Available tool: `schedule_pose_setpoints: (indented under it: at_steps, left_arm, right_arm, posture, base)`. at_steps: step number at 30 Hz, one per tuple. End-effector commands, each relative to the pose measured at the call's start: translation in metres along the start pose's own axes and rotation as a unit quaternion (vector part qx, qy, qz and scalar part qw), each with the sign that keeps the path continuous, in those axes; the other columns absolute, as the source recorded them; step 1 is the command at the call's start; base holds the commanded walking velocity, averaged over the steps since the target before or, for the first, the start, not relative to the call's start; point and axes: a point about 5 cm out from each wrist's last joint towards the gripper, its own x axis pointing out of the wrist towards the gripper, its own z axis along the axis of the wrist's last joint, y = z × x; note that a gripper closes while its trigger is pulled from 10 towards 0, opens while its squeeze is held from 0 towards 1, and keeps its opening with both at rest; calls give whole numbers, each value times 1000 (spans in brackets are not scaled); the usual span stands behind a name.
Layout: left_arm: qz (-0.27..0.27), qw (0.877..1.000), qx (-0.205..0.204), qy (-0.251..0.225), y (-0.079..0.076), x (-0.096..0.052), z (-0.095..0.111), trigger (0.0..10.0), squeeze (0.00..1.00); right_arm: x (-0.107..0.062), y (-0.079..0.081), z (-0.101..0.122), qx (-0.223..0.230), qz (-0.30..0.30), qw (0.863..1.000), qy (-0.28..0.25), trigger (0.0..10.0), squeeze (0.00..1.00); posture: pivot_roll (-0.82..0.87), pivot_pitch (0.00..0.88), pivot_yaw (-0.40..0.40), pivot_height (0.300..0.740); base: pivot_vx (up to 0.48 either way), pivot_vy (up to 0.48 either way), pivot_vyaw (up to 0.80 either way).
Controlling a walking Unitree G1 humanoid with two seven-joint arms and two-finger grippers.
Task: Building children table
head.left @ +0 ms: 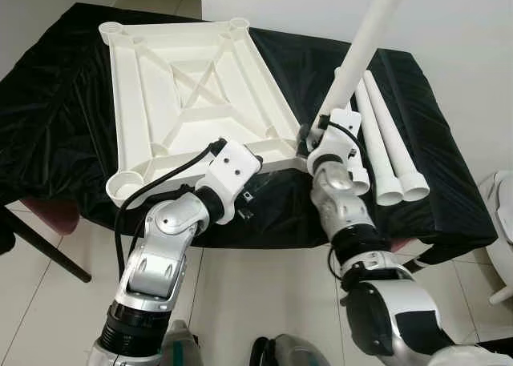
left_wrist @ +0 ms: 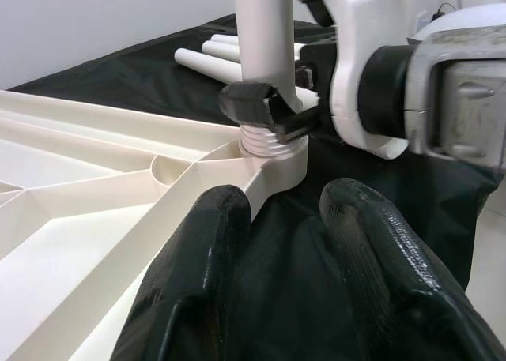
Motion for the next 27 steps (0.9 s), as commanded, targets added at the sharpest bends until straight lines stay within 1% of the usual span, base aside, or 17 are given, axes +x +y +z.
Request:
schedule_pose_setpoints:
  at_steps: [1, 2, 3, 4, 5, 6, 8, 9, 10, 11, 12, 13, 15, 16, 21, 23, 27]
  left_arm:
    - [51, 999, 1, 0, 4, 0, -2, 10000, 0]
    - [51, 999, 1, 0, 4, 0, -2, 10000, 0]
    - [54, 999, 2, 0, 4, 0, -2, 10000, 0]
    - [55, 998, 3, 1, 4, 0, -2, 10000, 0]
    - [55, 998, 3, 1, 4, 0, -2, 10000, 0]
    - [55, 998, 4, 1, 5, 0, -2, 10000, 0]
    - [55, 998, 4, 1, 5, 0, -2, 10000, 0]
    - [55, 998, 5, 0, 5, 0, -2, 10000, 0]
    - [55, 998, 5, 0, 5, 0, -2, 10000, 0]
    - [55, 998, 6, 0, 5, 1, -1, 10000, 0]
    - [55, 998, 8, 0, 6, 1, -1, 10000, 0]
    - [55, 998, 8, 0, 6, 1, -1, 10000, 0]
    - [54, 998, 9, -1, 6, 1, -1, 10000, 0]
    - [54, 998, 9, -1, 6, 1, -1, 10000, 0]
    - [56, 998, 10, -3, 7, 2, 0, 10000, 0]
    - [56, 998, 9, -3, 7, 2, 0, 10000, 0]
    - [59, 998, 9, -3, 8, 1, 0, 10000, 0]
  right_arm:
    - [0, -2, -3, -3, 48, 999, 5, 10000, 1000]
    - [0, -2, -3, -3, 48, 999, 5, 10000, 1000]
    - [1, -1, -5, -3, 87, 996, 13, 10000, 271]
    - [1, -1, -5, -18, 124, 992, 13, 10000, 0]
    - [1, -1, -5, -18, 124, 992, 13, 10000, 0]
    - [1, -1, -6, -29, 147, 989, 13, 10000, 0]
    - [1, -1, -6, -29, 147, 989, 13, 10000, 0]
    - [2, -3, -5, -37, 171, 984, 17, 10000, 0]
    - [2, -3, -5, -37, 171, 984, 17, 10000, 0]
    - [3, -5, -4, -54, 197, 979, 19, 10000, 0]
    - [7, -13, 2, -102, 237, 966, 14, 10000, 0]
    - [7, -13, 2, -102, 237, 966, 14, 10000, 0]
    - [9, -17, 7, -121, 249, 961, 12, 10000, 0]
    - [9, -17, 7, -121, 249, 961, 12, 10000, 0]
    - [16, -27, 19, -148, 255, 956, 9, 10000, 0]
    - [17, -29, 21, -151, 255, 955, 11, 10000, 0]
    - [18, -28, 22, -169, 268, 948, 16, 10000, 0]
  posture:
    - [97, 0, -96, 740]
    - [97, 0, -96, 740]
    - [97, 0, -96, 740]
    - [98, 0, -97, 740]
    - [98, 0, -97, 740]
    - [98, 0, -97, 740]
    - [98, 0, -97, 740]
    - [101, 0, -98, 740]
    - [101, 0, -98, 740]
    - [102, 0, -96, 740]
    - [102, 0, -96, 740]
    - [102, 0, -96, 740]
    - [104, 0, -95, 740]
    - [104, 0, -95, 740]
    - [108, 0, -98, 740]
    - [108, 0, -98, 740]
    - [111, 0, -96, 740]
  base:
    - [0, 0, 0]
    - [0, 0, 0]
    - [0, 0, 0]
    - [0, 0, 0]
    - [0, 0, 0]
    - [0, 0, 0]
    - [0, 0, 0]
    - [0, 0, 0]
    - [0, 0, 0]
    - [0, 0, 0]
    - [0, 0, 0]
    - [0, 0, 0]
    - [0, 0, 0]
    - [0, 0, 0]
    - [0, 0, 0]
    - [0, 0, 0]
    - [0, 0, 0]
